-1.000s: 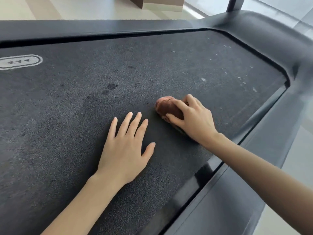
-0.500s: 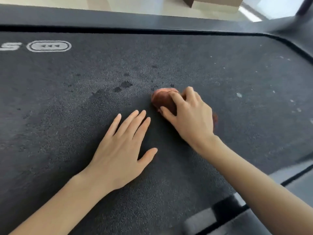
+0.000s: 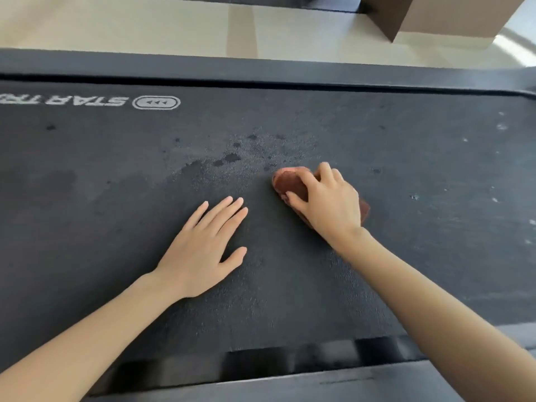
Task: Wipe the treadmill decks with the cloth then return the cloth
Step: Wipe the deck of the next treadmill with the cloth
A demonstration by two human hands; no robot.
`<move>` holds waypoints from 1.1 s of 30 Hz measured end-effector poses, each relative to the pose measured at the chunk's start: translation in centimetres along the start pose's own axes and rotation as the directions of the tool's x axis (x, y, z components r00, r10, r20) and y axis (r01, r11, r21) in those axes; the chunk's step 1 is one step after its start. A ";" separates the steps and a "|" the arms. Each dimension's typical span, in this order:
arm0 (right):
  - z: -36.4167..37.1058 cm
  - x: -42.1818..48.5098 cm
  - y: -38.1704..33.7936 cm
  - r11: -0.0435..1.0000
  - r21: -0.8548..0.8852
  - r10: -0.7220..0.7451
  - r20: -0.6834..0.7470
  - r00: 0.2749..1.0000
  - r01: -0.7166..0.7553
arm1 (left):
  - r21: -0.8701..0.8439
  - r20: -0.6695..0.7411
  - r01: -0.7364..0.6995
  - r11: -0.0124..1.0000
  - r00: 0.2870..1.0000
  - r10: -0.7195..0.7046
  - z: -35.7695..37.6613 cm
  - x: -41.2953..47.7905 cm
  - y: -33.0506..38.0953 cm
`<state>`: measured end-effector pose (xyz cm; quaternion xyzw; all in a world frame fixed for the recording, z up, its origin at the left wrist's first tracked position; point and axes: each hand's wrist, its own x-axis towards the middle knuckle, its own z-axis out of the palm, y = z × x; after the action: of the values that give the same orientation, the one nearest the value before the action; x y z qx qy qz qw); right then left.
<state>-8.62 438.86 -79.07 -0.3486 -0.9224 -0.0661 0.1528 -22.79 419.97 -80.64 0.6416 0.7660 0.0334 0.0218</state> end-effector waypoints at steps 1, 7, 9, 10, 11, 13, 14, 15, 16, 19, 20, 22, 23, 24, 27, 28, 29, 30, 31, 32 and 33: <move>0.4 0.9 -0.4 0.999 -0.011 0.038 0.038 0.999 -0.038 | 0.014 0.003 0.001 1.000 1.000 -0.001 0.0 0.0 0.0; -2.1 -5.1 -0.5 0.996 0.089 -0.028 0.006 1.000 0.027 | -0.061 -0.041 0.046 0.997 0.998 -0.049 0.3 0.2 1.2; -3.3 -9.7 0.5 0.989 0.124 -0.078 -0.019 0.997 0.080 | -0.106 -0.061 0.086 0.991 0.994 -0.093 0.5 0.8 1.8; -3.8 -11.9 1.0 0.987 0.125 -0.095 -0.018 0.995 0.096 | -0.126 -0.066 0.100 0.987 0.992 -0.109 0.5 1.2 2.0; -4.1 -13.6 1.5 0.987 0.125 -0.097 -0.022 0.995 0.099 | -0.145 -0.074 0.105 0.984 0.990 -0.117 0.6 1.6 2.3; -4.2 -14.8 2.4 0.989 0.114 -0.087 -0.035 0.996 0.090 | -0.165 -0.083 0.084 0.983 0.992 -0.098 0.8 2.4 3.0; -4.1 -14.4 2.7 0.990 0.106 -0.087 -0.032 0.996 0.090 | -0.158 -0.081 0.059 0.986 0.994 -0.073 1.0 2.8 3.5; -3.8 -13.6 3.0 0.991 0.097 -0.085 -0.027 0.996 0.088 | -0.141 -0.076 0.033 0.989 0.996 -0.044 1.1 3.1 4.1; -3.5 -12.5 3.1 0.993 0.083 -0.076 -0.023 0.997 0.078 | -0.121 -0.073 0.013 0.993 0.997 -0.022 1.3 3.4 4.6; -2.0 -7.6 4.3 0.999 0.020 0.043 -0.014 0.999 -0.043 | -0.094 -0.070 0.003 0.996 0.998 -0.009 1.2 3.6 5.3; -1.5 -5.6 4.9 0.994 -0.002 0.108 -0.009 0.994 -0.108 | -0.094 -0.067 0.001 0.996 0.998 -0.007 1.1 3.6 5.4; -0.3 -1.9 6.1 0.974 -0.043 0.224 0.023 0.974 -0.223 | -0.095 -0.062 0.008 0.995 0.998 -0.014 1.0 3.4 5.3; 0.3 -0.5 6.5 0.963 -0.048 0.268 0.036 0.963 -0.266 | -0.097 -0.062 0.017 0.995 0.998 -0.023 1.0 3.4 5.3; 0.6 0.5 6.6 0.953 -0.050 0.301 0.041 0.953 -0.299 | -0.100 -0.062 0.025 0.995 0.998 -0.032 1.0 3.4 5.3; 0.8 0.7 5.6 0.936 -0.085 0.345 0.018 0.939 -0.342 | -0.114 -0.053 0.028 0.993 0.998 -0.034 1.0 3.4 5.4; 0.4 0.0 5.1 0.937 -0.086 0.340 0.017 0.940 -0.338 | -0.115 -0.053 0.025 0.993 0.998 -0.032 1.0 3.5 5.3; -0.1 -1.0 4.5 0.945 -0.072 0.320 0.015 0.947 -0.318 | -0.118 -0.058 0.022 0.993 0.998 -0.029 1.0 3.5 5.3; -0.6 -2.3 3.8 0.957 -0.049 0.286 0.007 0.958 -0.286 | -0.123 -0.065 0.018 0.992 0.998 -0.026 1.0 3.4 5.2; -1.3 -3.9 3.1 0.970 -0.018 0.244 -0.010 0.970 -0.244 | -0.132 -0.071 0.013 0.991 0.997 -0.022 1.0 3.5 5.2; -1.9 -5.5 2.3 0.980 0.006 0.199 -0.032 0.979 -0.199 | -0.139 -0.071 0.009 0.990 0.997 -0.019 1.0 3.4 5.1; -2.3 -7.1 1.7 0.988 0.023 0.156 -0.042 0.987 -0.155 | -0.142 -0.071 0.005 0.990 0.997 -0.015 1.0 3.4 5.1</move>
<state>-1.94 435.16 -79.19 -0.4162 -0.8895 -0.0523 0.1810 -18.31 424.25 -81.25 0.6329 0.7653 0.1105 0.0400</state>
